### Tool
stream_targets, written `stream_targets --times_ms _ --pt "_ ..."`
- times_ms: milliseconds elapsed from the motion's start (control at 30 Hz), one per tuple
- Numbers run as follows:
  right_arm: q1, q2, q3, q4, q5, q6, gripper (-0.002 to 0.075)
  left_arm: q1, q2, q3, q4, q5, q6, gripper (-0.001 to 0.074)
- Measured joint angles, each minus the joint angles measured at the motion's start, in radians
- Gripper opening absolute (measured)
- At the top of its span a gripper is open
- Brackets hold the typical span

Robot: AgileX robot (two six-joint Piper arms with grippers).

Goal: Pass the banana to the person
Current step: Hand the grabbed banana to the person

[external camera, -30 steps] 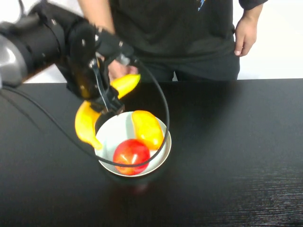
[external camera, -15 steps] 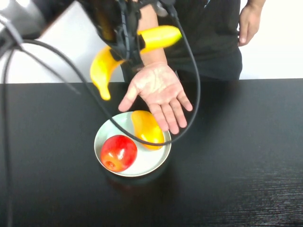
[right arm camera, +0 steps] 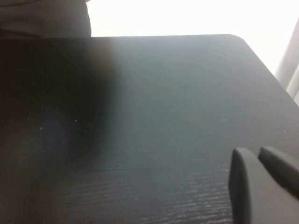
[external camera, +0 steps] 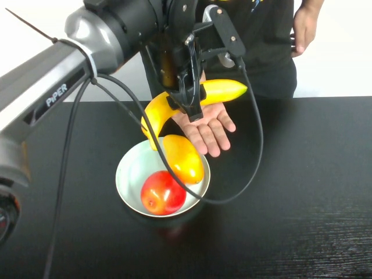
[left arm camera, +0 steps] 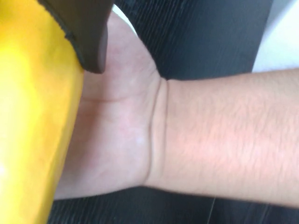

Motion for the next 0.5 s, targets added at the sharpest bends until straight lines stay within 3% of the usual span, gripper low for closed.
stream_targets --times_ms 333,500 --pt "0.000 0.000 0.000 0.000 0.000 0.000 -0.0009 0.002 0.017 0.000 0.007 -0.017 -0.044 0.0307" --pt "0.000 0.000 0.000 0.000 0.000 0.000 -0.0009 0.002 0.017 0.000 0.007 -0.033 -0.054 0.0428"
